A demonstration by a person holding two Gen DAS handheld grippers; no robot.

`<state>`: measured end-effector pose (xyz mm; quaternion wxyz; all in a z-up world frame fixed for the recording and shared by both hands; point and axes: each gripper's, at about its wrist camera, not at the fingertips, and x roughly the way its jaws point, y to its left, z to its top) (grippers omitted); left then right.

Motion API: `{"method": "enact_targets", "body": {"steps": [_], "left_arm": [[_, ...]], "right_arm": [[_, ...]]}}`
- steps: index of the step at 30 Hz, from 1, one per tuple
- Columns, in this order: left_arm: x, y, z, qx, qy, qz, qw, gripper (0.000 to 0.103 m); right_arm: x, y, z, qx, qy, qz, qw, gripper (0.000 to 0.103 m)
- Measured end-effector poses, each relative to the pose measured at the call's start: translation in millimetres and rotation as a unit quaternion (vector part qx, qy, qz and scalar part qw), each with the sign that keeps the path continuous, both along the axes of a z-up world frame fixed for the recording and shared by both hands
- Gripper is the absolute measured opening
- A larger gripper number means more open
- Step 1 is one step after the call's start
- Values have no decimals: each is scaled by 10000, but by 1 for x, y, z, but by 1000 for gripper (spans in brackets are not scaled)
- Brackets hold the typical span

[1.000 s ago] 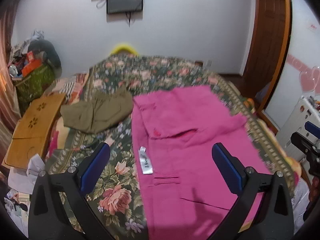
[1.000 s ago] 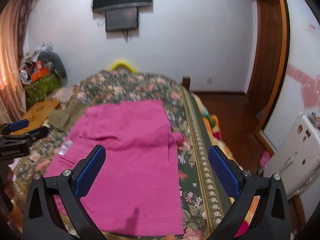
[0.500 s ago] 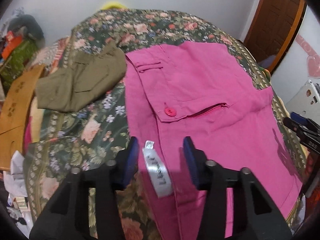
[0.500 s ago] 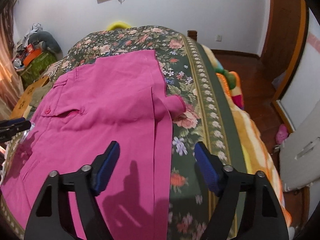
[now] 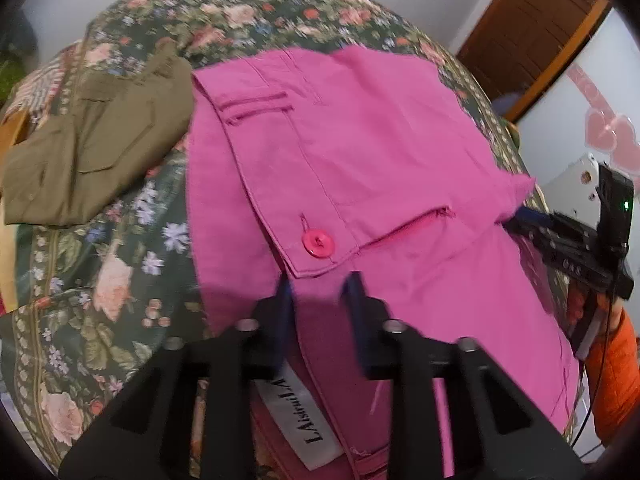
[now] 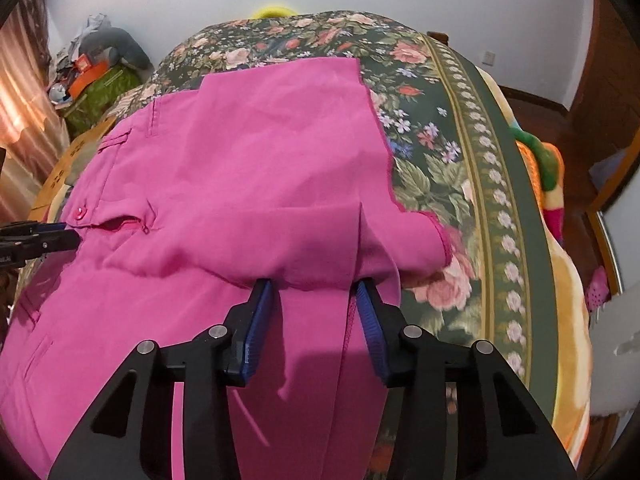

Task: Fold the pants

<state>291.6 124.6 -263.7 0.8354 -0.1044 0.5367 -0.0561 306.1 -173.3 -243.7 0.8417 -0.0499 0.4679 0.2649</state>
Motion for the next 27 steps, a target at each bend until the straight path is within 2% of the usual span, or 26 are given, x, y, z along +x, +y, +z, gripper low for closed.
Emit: {"method": "enact_targets", "body": {"steps": [2,4,6,15,21,24,26,27], "left_arm": [[1,-5,0,250,-17,-11,9997,11],[2,-7,1,435,-70,10,9990,8],[1,-9,1,783,-217,-68,9967,8],[3,-5,-3,902,-204,-94,9957,9],[-13,0,16,913,-226,-89,9955,9],[-18,5,29,900,-367,-32,9953,10],[-14,12,39,824,-463,68,9955,13],[-12,14,42,810,-502,109,9954,18]], "right_arm": [[1,-2,1,30,1,24,10000,10],[0,-6,0,183,99,52,9998,9],[-1,-6,1,190,46,8,9998,7],[-8,-9,4,64,110,-216,9997,3],[-20,-16,24,-49,79,-77,9999,10],[-23,-25,42,-69,-147,-121,9998,25],[-22,-30,52,12,-267,-158,9995,36],[-17,-33,58,91,-349,-227,9991,37]]}}
